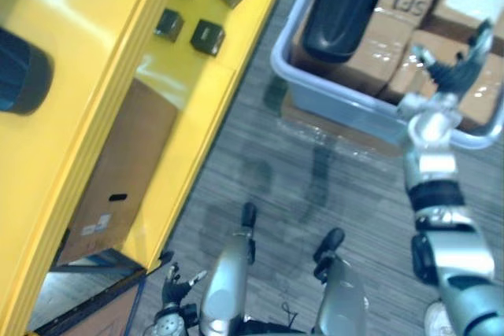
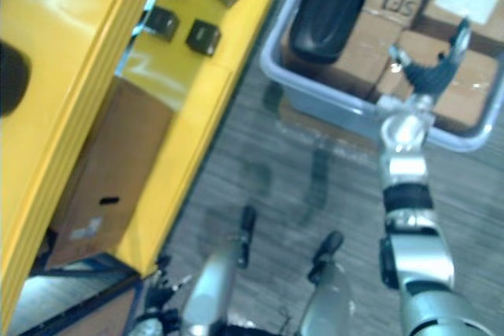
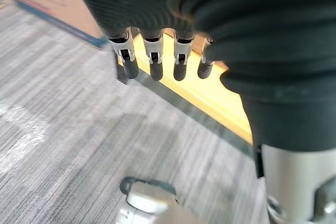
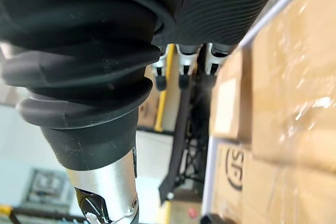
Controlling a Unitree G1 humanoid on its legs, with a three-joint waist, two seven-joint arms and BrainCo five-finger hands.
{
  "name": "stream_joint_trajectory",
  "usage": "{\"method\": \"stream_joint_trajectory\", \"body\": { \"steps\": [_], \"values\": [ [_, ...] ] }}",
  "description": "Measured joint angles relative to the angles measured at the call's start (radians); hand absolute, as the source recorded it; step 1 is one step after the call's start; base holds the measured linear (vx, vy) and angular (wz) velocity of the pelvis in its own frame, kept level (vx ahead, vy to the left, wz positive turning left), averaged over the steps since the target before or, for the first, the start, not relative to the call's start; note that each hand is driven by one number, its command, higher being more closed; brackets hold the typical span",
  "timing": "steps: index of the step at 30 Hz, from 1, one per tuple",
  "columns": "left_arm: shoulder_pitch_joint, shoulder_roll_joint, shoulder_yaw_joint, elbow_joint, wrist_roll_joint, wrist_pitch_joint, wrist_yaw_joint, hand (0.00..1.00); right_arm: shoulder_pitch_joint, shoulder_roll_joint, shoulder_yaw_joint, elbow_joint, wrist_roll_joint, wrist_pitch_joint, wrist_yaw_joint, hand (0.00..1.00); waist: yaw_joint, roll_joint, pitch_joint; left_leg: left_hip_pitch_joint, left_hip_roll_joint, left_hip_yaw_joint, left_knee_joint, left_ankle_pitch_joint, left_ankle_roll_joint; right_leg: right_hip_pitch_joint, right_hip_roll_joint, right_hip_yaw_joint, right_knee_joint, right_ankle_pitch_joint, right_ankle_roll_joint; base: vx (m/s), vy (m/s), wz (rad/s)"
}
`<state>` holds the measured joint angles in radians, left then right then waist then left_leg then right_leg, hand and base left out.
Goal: Walk over and take plastic housings, then place them on the shelf
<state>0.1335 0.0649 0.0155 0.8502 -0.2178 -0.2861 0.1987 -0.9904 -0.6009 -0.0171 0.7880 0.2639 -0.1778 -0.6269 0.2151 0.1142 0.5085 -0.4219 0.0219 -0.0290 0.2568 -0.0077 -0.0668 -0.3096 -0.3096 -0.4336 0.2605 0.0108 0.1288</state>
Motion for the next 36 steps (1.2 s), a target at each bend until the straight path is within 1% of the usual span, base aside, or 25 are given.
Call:
{"method": "stream_joint_trajectory", "body": {
  "steps": [1, 2, 4, 5, 6, 8, 9, 10, 12, 13, 15, 16, 17, 18, 19, 20, 21, 23, 25, 27, 28, 31, 36],
  "values": [
    [-0.007, -0.008, -0.003, 0.008, -0.022, -0.001, -0.013, 0.0, -0.045, -0.052, 0.009, 0.047, 0.004, 0.01, -0.008, 0.0, 0.011, 0.022, 0.011, -0.006, -0.011, -0.021, 0.0, 0.004, 0.005, 0.014, -0.005, -0.023, -0.017, 0.009, 0.004, -0.02, 0.052, 0.39],
    [-0.01, -0.009, -0.008, 0.014, -0.029, -0.003, -0.019, 0.0, -0.06, -0.072, 0.01, 0.062, 0.009, 0.014, -0.009, 0.0, 0.019, 0.029, 0.014, -0.007, -0.014, -0.024, 0.0, 0.004, 0.006, 0.018, -0.006, -0.029, -0.026, 0.013, 0.006, -0.04, 0.06, 0.29],
    [-0.013, -0.01, -0.029, 0.037, -0.061, -0.004, -0.033, 0.0, -0.131, -0.117, 0.03, 0.108, 0.045, 0.038, -0.015, 0.0, 0.05, 0.045, 0.018, -0.026, -0.019, -0.027, -0.001, 0.007, 0.011, 0.013, -0.004, -0.035, -0.055, 0.033, 0.008, -0.04, 0.047, 0.07],
    [-0.012, -0.011, -0.032, 0.037, -0.061, -0.004, -0.038, 0.0, -0.146, -0.126, 0.034, 0.119, 0.05, 0.044, -0.019, 0.0, 0.054, 0.048, 0.018, -0.033, -0.021, -0.03, 0.0, 0.008, 0.012, 0.012, -0.004, -0.038, -0.062, 0.037, 0.009, -0.03, 0.042, 0.13],
    [-0.012, -0.012, -0.039, 0.042, -0.066, -0.004, -0.048, 0.0, -0.17, -0.148, 0.052, 0.143, 0.075, 0.063, -0.032, 0.0, 0.062, 0.053, 0.019, -0.042, -0.026, -0.037, 0.0, 0.01, 0.015, 0.012, -0.005, -0.048, -0.071, 0.042, 0.011, -0.02, 0.03, 0.17],
    [-0.012, -0.013, -0.042, 0.043, -0.097, -0.005, -0.056, 0.0, -0.19, -0.173, 0.062, 0.187, 0.099, 0.103, -0.057, 0.0, 0.077, 0.053, 0.019, -0.057, -0.032, -0.051, 0.013, 0.01, 0.015, 0.013, -0.006, -0.059, -0.079, 0.045, 0.013, -0.01, 0.028, 0.15],
    [-0.012, -0.013, -0.047, 0.046, -0.099, -0.005, -0.06, 0.0, -0.204, -0.192, 0.069, 0.217, 0.118, 0.123, -0.076, 0.0, 0.09, 0.054, 0.018, -0.064, -0.04, -0.076, 0.017, 0.01, 0.015, 0.01, -0.007, -0.06, -0.085, 0.049, 0.015, 0.0, 0.023, 0.05],
    [-0.013, -0.013, -0.054, 0.048, -0.099, -0.006, -0.063, 0.0, -0.207, -0.202, 0.069, 0.227, 0.125, 0.129, -0.078, 0.0, 0.098, 0.055, 0.018, -0.068, -0.043, -0.08, 0.018, 0.01, 0.015, 0.009, -0.009, -0.061, -0.087, 0.052, 0.016, -0.01, 0.029, 0.05],
    [-0.013, -0.014, -0.083, 0.073, -0.101, -0.011, -0.077, 0.0, -0.227, -0.239, 0.087, 0.261, 0.157, 0.157, -0.078, 0.0, 0.115, 0.06, 0.014, -0.088, -0.052, -0.098, 0.033, 0.007, 0.015, 0.004, -0.012, -0.067, -0.1, 0.062, 0.017, -0.03, 0.032, 0.03],
    [-0.012, -0.013, -0.086, 0.079, -0.113, -0.011, -0.084, 0.0, -0.235, -0.246, 0.098, 0.269, 0.159, 0.162, -0.078, 0.0, 0.12, 0.06, 0.014, -0.092, -0.053, -0.098, 0.034, 0.005, 0.016, 0.0, -0.012, -0.067, -0.101, 0.064, 0.016, -0.05, 0.037, 0.0],
    [-0.013, -0.013, -0.098, 0.081, -0.139, -0.013, -0.098, 0.0, -0.258, -0.287, 0.118, 0.293, 0.193, 0.186, -0.086, 0.0, 0.135, 0.072, 0.006, -0.12, -0.057, -0.105, 0.052, 0.002, 0.017, -0.007, -0.014, -0.078, -0.109, 0.068, 0.014, -0.05, 0.04, 0.09],
    [-0.013, -0.013, -0.107, 0.084, -0.142, -0.015, -0.106, 0.0, -0.263, -0.307, 0.128, 0.299, 0.199, 0.208, -0.097, 0.0, 0.14, 0.082, 0.0, -0.133, -0.061, -0.115, 0.064, -0.001, 0.019, -0.007, -0.013, -0.087, -0.117, 0.071, 0.013, -0.05, 0.034, 0.15],
    [-0.013, -0.013, -0.109, 0.087, -0.146, -0.017, -0.111, 0.0, -0.263, -0.316, 0.132, 0.3, 0.208, 0.222, -0.098, 0.0, 0.145, 0.086, -0.003, -0.138, -0.063, -0.118, 0.069, -0.004, 0.019, -0.01, -0.013, -0.088, -0.119, 0.071, 0.013, -0.1, 0.062, 0.08],
    [-0.013, -0.013, -0.112, 0.094, -0.165, -0.022, -0.125, 0.0, -0.268, -0.329, 0.135, 0.313, 0.238, 0.242, -0.104, 0.0, 0.157, 0.091, -0.006, -0.143, -0.065, -0.119, 0.075, -0.009, 0.019, -0.016, -0.017, -0.087, -0.122, 0.071, 0.013, -0.07, 0.047, 0.02],
    [-0.013, -0.013, -0.116, 0.106, -0.17, -0.028, -0.132, 0.0, -0.28, -0.333, 0.135, 0.335, 0.247, 0.255, -0.114, 0.0, 0.162, 0.098, -0.011, -0.151, -0.067, -0.122, 0.084, -0.013, 0.019, -0.019, -0.019, -0.088, -0.122, 0.072, 0.012, -0.1, 0.068, 0.01],
    [-0.013, -0.013, -0.121, 0.12, -0.171, -0.033, -0.137, 0.0, -0.282, -0.343, 0.135, 0.342, 0.276, 0.269, -0.114, 0.0, 0.173, 0.106, -0.017, -0.163, -0.068, -0.123, 0.095, -0.017, 0.02, -0.023, -0.019, -0.089, -0.123, 0.073, 0.011, -0.06, 0.048, 0.03],
    [-0.013, -0.012, -0.128, 0.126, -0.178, -0.036, -0.143, 0.0, -0.282, -0.352, 0.135, 0.354, 0.296, 0.273, -0.112, 0.0, 0.186, 0.116, -0.024, -0.171, -0.068, -0.124, 0.102, -0.02, 0.02, -0.025, -0.019, -0.091, -0.128, 0.076, 0.01, -0.05, 0.042, 0.01],
    [-0.013, -0.012, -0.146, 0.141, -0.18, -0.044, -0.157, 0.0, -0.283, -0.355, 0.135, 0.372, 0.311, 0.274, -0.105, 0.0, 0.202, 0.126, -0.031, -0.175, -0.07, -0.123, 0.1, -0.02, 0.021, -0.025, -0.019, -0.092, -0.138, 0.083, 0.014, -0.02, 0.013, 0.0],
    [-0.012, -0.013, -0.157, 0.153, -0.208, -0.043, -0.18, 0.0, -0.285, -0.358, 0.137, 0.376, 0.31, 0.274, -0.085, 0.0, 0.215, 0.139, -0.04, -0.179, -0.071, -0.125, 0.098, -0.02, 0.021, -0.021, -0.017, -0.098, -0.15, 0.087, 0.014, 0.0, -0.001, 0.02],
    [-0.012, -0.013, -0.158, 0.153, -0.208, -0.046, -0.19, 0.0, -0.298, -0.374, 0.14, 0.376, 0.307, 0.278, -0.073, 0.0, 0.222, 0.149, -0.048, -0.191, -0.072, -0.132, 0.099, -0.02, 0.021, -0.022, -0.016, -0.11, -0.153, 0.087, 0.015, 0.0, -0.013, 0.09],
    [-0.011, -0.012, -0.159, 0.154, -0.208, -0.047, -0.204, 0.0, -0.314, -0.396, 0.156, 0.377, 0.307, 0.289, -0.067, 0.0, 0.231, 0.152, -0.049, -0.195, -0.073, -0.133, 0.098, -0.02, 0.021, -0.023, -0.015, -0.113, -0.157, 0.092, 0.02, 0.0, -0.015, 0.05],
    [-0.01, -0.012, -0.183, 0.154, -0.208, -0.054, -0.225, 0.0, -0.328, -0.419, 0.177, 0.379, 0.301, 0.294, -0.026, 0.0, 0.243, 0.153, -0.051, -0.198, -0.075, -0.134, 0.099, -0.02, 0.02, -0.021, -0.015, -0.115, -0.166, 0.093, 0.02, 0.0, 0.0, 0.0],
    [-0.009, -0.012, -0.188, 0.154, -0.218, -0.074, -0.257, 0.0, -0.343, -0.429, 0.179, 0.381, 0.271, 0.294, -0.025, 0.0, 0.254, 0.157, -0.053, -0.211, -0.076, -0.147, 0.103, -0.023, 0.017, -0.024, -0.01, -0.127, -0.169, 0.093, 0.019, -0.03, -0.006, 0.04]
  ]
}}
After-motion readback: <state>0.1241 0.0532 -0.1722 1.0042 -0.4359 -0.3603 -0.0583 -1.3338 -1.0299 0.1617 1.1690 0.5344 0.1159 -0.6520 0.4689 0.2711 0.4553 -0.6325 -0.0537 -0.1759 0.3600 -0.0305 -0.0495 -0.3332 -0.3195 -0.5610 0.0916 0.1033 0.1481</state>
